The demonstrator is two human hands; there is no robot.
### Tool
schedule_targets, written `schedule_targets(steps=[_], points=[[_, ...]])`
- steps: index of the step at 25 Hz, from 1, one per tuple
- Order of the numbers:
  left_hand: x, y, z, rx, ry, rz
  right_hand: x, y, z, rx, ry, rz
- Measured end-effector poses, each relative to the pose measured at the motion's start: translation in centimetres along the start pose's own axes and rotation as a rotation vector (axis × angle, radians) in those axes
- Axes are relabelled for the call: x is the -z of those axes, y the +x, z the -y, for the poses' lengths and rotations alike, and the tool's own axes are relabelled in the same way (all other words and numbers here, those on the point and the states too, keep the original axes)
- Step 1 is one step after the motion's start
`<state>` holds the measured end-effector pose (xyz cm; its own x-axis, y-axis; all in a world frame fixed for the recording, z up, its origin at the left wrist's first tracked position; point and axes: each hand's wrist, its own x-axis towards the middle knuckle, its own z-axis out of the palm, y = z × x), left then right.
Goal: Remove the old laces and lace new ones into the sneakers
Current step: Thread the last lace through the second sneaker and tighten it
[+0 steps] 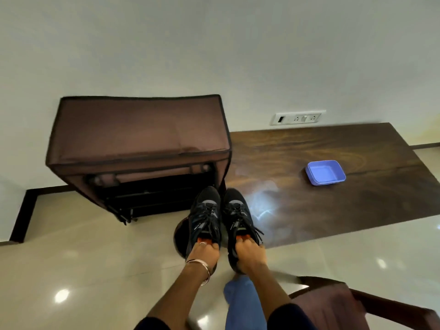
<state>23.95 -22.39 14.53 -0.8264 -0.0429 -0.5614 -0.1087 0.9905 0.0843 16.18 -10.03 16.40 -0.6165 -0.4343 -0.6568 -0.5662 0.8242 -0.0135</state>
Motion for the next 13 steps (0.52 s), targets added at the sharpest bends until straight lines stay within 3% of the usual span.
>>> schedule_targets(steps=[5,9,13], points=[[-3.4,-2.6,6.1,0.166,-0.025,0.074,-0.7,1.8,6.4,0.1,-0.061,0.003],[-5.5,1.0,11.3,0.237,-0.058,0.096,-0.6,7.7,10.3,0.156,-0.069,-0.051],[-6.2,7.7,15.5,0.241,0.004,-0.072,-0.9,15.4,12.9,0.169,-0.026,-0.157]])
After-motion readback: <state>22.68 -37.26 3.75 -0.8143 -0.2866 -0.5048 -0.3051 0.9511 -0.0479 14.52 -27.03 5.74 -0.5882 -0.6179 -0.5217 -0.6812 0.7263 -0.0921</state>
